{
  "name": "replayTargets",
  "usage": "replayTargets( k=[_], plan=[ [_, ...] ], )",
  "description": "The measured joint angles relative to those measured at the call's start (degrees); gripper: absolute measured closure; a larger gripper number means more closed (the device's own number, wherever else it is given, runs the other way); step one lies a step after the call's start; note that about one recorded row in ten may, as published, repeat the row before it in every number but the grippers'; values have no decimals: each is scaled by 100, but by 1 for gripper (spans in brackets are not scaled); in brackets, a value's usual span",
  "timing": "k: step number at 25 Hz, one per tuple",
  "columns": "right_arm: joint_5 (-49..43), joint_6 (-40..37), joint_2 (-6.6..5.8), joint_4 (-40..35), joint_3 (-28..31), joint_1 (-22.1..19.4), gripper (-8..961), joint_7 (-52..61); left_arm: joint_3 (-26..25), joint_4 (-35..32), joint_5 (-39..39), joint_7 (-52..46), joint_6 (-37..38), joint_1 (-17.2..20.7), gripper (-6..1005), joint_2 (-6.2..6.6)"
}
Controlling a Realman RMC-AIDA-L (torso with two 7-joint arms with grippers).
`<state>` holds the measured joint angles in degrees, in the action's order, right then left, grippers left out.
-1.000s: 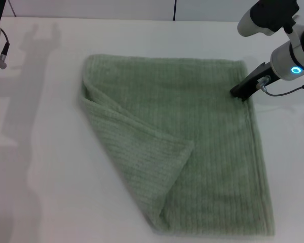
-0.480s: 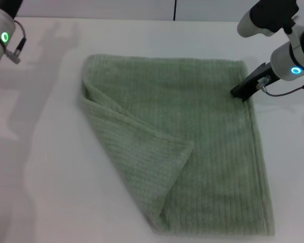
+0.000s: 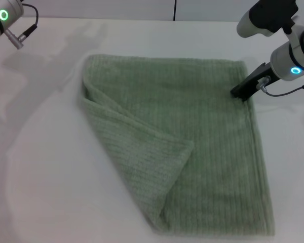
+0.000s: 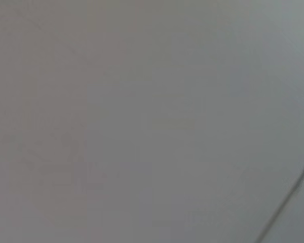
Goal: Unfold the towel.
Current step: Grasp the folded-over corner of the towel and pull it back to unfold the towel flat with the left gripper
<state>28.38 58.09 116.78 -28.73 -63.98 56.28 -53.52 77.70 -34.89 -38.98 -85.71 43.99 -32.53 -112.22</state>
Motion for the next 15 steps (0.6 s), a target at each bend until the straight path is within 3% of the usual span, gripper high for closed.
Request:
replayTargets(
  k=[9,15],
  plan=[
    [13,5,2,-1,2,-3,951,0,-559,-155,-991,-1032,881,26,402,77],
    [37,14,13,-1,-21,2,951,1,-651,-858,-1950,-1963,1223,167,401,186]
  ],
)
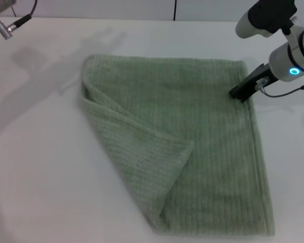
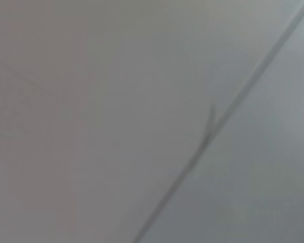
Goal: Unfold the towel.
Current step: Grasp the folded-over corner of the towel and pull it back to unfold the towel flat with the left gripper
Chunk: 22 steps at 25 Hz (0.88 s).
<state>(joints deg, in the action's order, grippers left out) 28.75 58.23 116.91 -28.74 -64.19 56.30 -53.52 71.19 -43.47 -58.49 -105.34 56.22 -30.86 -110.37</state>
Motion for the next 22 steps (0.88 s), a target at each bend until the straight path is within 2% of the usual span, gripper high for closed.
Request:
replayTargets(
  k=[2,3,5,7,8,9,14,22],
  plan=[
    [2,1,0,0,0,10,951,0,-134,-404,-609,-465,189,53,400,33],
    [3,10,0,0,10,15,951,0,-311,-687,-1167,-825,431,71,400,43],
    [4,13,0,0,11,16,951,0,-408,-804,-1401,-964,548,73,400,44],
    [5,14,-1,0,6,22,951,0,-643,-1053,-1956,-1291,822,72,400,48],
    [5,14,-1,0,-2,27,951,0,-819,-1263,-2520,-1568,1084,47,400,50],
    [6,14,-2,0,-4,28,951,0,-819,-1263,-2520,-1568,1084,47,399,50],
    [8,13,-2,1,-12,37,951,0,-1004,-1582,-3753,-1954,1678,-110,399,29],
    [4,6,-2,0,-17,48,951,0,-1005,-1613,-4700,-1954,2276,-266,397,-44]
  ],
)
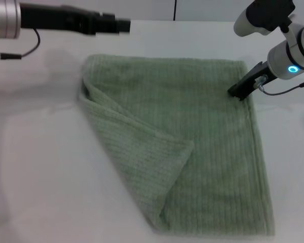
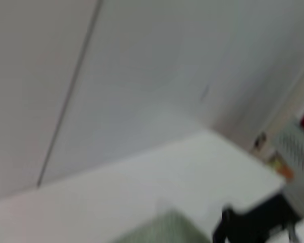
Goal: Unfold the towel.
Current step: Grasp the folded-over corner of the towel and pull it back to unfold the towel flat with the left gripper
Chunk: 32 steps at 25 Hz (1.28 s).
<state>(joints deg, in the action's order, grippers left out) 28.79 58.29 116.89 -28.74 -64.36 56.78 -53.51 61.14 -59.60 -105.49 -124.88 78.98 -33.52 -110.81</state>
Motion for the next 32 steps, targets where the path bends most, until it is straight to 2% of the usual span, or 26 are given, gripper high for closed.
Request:
replayTargets(
  k=[1,4,7,8,11,12,14,18,23,27,32],
  plan=[
    [-3,2,0,0,-3,4,951,-1,27,-26,-366,101,161,-43,397,-35],
    [-9,3,0,0,-5,6,951,-1,45,-51,-673,270,293,-81,397,-105],
    [-14,2,0,0,-6,8,951,-1,48,-64,-1128,533,522,-166,396,-273],
    [-15,1,0,0,-6,8,951,-1,48,-64,-1128,533,522,-166,396,-273],
    [-26,0,0,0,-6,8,951,-1,110,-41,-1795,855,713,-305,396,-558],
    [-26,0,0,0,-6,8,951,-1,110,-41,-1795,855,713,-305,395,-558],
    [-34,0,0,0,-6,15,951,-1,194,-17,-1966,1075,769,-333,395,-694],
    [-38,-1,0,0,-6,30,951,0,343,84,-1830,1250,748,-349,394,-742],
    [-40,-3,0,0,-6,42,952,-1,330,218,-1545,1295,713,-359,394,-728],
    [-41,-3,0,0,-6,50,952,3,503,229,-1542,1535,709,-314,393,-745],
    [-41,7,0,0,-6,53,952,19,654,446,-1444,1729,571,-344,204,-764]
  ],
)
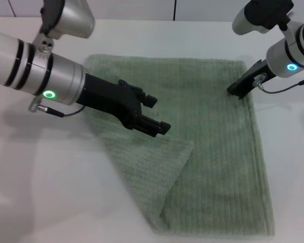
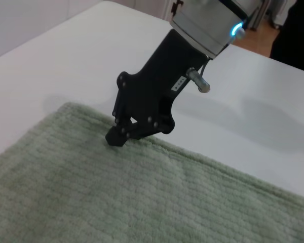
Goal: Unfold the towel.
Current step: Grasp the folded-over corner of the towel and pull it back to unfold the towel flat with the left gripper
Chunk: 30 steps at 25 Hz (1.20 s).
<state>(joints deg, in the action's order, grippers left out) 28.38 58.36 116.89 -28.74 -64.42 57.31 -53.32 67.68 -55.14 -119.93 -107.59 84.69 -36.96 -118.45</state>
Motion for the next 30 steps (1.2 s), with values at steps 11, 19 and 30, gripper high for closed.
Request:
replayTargets(
  k=[11,19,30],
  plan=[
    [0,7,0,0,0,-13,952,19,1057,108,130,-114,-878,33,166,-19],
    [1,-6,0,0,0,-11,952,31,1404,408,315,-182,-1054,-127,165,-33],
    [1,3,12,0,-9,-1,952,33,2077,501,900,-110,-1426,-169,166,-30]
  ],
)
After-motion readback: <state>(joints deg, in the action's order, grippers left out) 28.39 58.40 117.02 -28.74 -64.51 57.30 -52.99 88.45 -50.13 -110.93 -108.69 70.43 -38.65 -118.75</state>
